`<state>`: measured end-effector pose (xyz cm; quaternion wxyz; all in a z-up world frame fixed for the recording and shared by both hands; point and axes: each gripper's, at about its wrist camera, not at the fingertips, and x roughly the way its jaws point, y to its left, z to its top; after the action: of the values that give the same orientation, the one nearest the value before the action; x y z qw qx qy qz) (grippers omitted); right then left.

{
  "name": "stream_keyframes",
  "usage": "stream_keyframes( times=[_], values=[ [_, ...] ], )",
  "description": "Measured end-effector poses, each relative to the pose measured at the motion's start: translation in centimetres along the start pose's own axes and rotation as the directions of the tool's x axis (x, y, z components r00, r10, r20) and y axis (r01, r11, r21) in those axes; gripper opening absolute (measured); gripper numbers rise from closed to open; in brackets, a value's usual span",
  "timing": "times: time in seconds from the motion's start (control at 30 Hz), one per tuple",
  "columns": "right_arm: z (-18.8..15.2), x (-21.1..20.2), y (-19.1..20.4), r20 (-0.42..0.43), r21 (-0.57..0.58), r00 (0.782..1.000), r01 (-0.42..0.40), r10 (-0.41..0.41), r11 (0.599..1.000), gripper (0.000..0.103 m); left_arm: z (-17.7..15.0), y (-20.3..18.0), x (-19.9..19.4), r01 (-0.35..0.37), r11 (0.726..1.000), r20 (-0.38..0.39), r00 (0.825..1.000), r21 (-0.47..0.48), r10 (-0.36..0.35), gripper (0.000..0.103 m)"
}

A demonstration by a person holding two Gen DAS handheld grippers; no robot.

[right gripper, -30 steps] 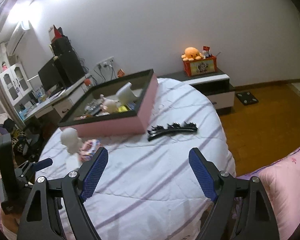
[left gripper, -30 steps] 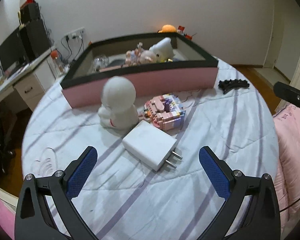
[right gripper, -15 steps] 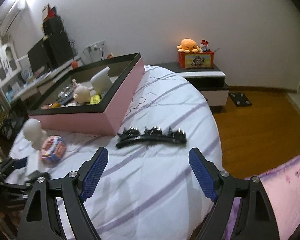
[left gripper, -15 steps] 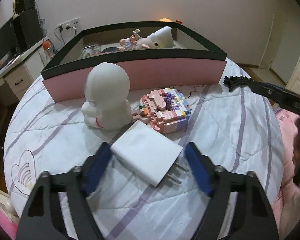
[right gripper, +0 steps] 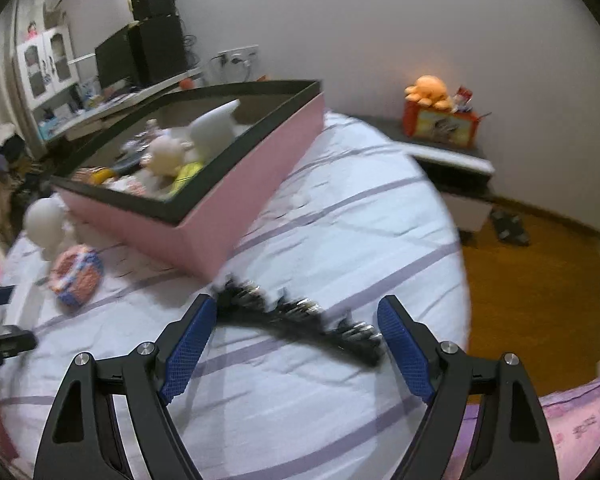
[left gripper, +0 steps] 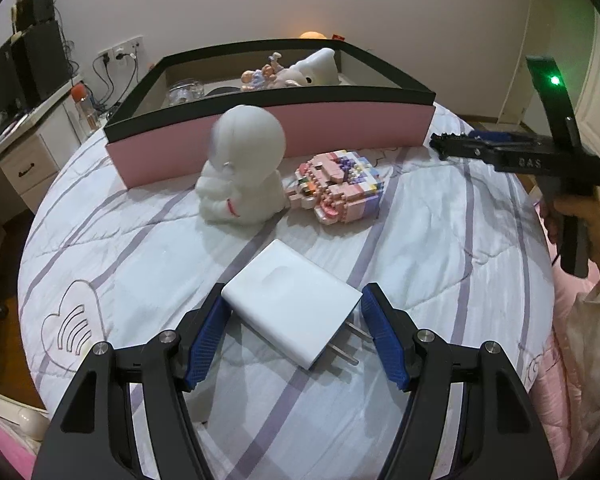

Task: Organize rigid objects
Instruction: 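Grasp the white charger with the left tool while the right tool grasps the black hair clip, then carry the white charger and black hair clip with both tools over the box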

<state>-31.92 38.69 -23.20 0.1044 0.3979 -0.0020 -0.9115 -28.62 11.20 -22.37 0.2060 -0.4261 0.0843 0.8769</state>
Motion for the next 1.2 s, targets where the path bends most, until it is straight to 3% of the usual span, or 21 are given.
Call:
stream_keyframes(
  times=[0.23,0.33,0.47,0.5,0.6,0.7,0.73,0.77,0.87,1.2],
  values=[
    [-2.2,-1.7,5.7,-0.069,-0.068,0.992,-0.111,0.106,0.991,0.084,-0.6,0.7,-0.6,-0.011,1.000,0.000,1.000,0.000,0.011,0.069],
    [-2.4,-2.8,7.6,-0.047,-0.083,0.985,-0.169,0.165,0.982,0.084,-0.9,1.1,-0.7,-0.021,1.000,0.001,1.000,-0.014,0.021,0.069],
    [-2.2,-2.6,8.0,-0.026,-0.090,0.996,-0.082,0.080,0.993,0.084,-1.4,1.7,-1.0,-0.028,0.999,0.001,1.000,-0.026,0.028,0.070],
    [-2.2,-2.2,7.7,-0.023,-0.073,0.999,-0.038,0.037,0.997,0.081,-1.6,1.8,-1.1,-0.029,0.999,0.003,1.000,-0.033,0.029,0.070],
    [-2.0,-1.3,6.6,-0.039,-0.037,0.999,-0.002,0.001,0.999,0.060,-1.9,2.3,-1.3,-0.019,0.999,0.006,1.000,-0.047,0.019,0.070],
    [-2.0,-1.3,6.8,-0.035,-0.044,0.999,0.024,-0.026,0.999,0.054,-1.9,2.4,-1.3,-0.011,0.999,0.005,1.000,-0.046,0.011,0.068],
    [-1.9,-1.4,7.0,-0.029,-0.050,0.999,0.035,-0.037,0.998,0.040,-1.9,2.4,-1.3,-0.010,0.999,0.007,1.000,-0.042,0.010,0.065],
    [-1.9,-1.3,7.2,-0.028,-0.060,0.999,0.043,-0.045,0.997,0.036,-1.9,2.4,-1.3,-0.006,0.999,0.009,1.000,-0.038,0.006,0.059],
    [-1.9,-1.3,8.0,-0.027,-0.096,0.998,0.050,-0.053,0.994,0.020,-1.7,2.5,-1.3,0.003,0.999,0.012,1.000,-0.042,-0.003,0.054],
    [-2.1,-2.9,8.1,-0.022,-0.030,0.999,-0.034,0.034,0.999,0.019,-1.7,3.1,-2.1,0.035,0.998,0.022,0.999,-0.042,-0.035,0.045]
  ],
)
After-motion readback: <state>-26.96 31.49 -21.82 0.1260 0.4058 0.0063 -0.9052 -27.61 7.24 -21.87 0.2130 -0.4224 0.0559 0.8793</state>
